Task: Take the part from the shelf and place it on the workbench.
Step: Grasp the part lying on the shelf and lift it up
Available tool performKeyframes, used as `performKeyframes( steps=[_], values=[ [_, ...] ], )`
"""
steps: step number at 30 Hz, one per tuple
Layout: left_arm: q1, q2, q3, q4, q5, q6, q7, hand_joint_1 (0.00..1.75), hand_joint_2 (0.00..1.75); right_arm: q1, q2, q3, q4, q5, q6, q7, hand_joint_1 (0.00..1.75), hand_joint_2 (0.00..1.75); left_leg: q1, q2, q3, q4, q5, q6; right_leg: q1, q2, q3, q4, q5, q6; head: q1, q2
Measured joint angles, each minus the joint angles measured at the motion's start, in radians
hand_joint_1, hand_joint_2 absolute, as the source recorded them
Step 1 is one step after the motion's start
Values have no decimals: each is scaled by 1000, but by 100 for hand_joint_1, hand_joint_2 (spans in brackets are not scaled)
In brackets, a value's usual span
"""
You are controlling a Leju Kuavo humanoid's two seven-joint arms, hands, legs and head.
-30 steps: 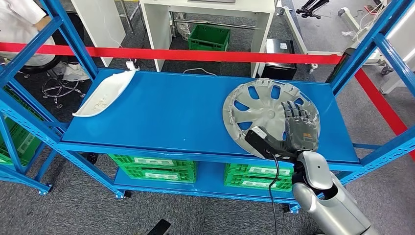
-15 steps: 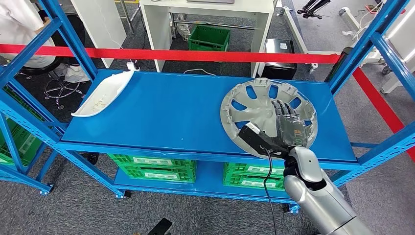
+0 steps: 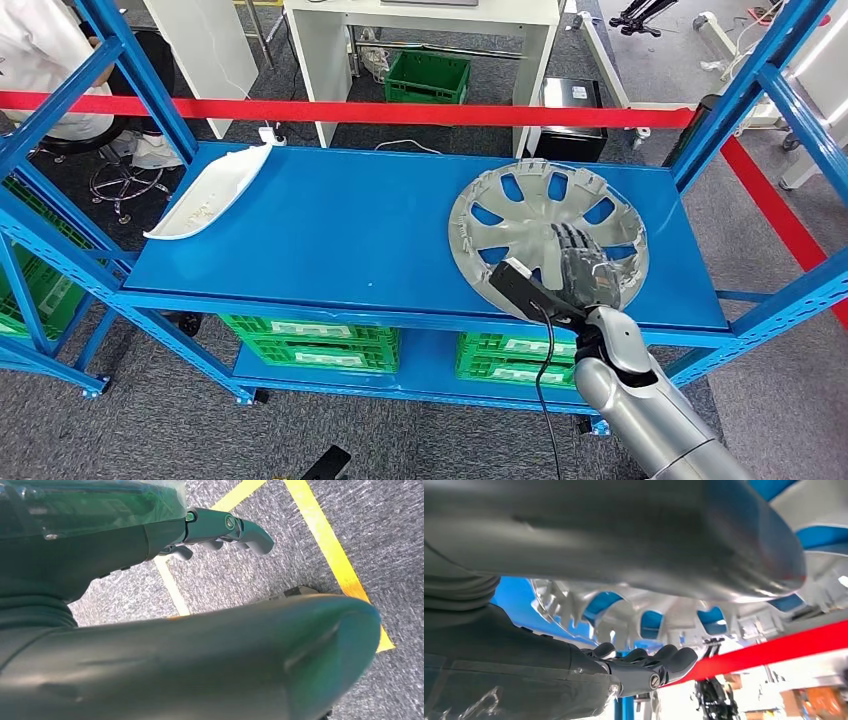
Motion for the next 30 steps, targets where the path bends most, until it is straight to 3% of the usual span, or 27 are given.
performKeyframes(
  steps=[30],
  values=[
    [-1, 6, 0, -2, -12, 15, 11, 0, 0, -1, 78, 20, 179, -58, 21, -52, 0, 0, 0, 0, 0, 0, 0, 0, 0, 0, 0, 0, 0, 0, 0, 0]
  ],
)
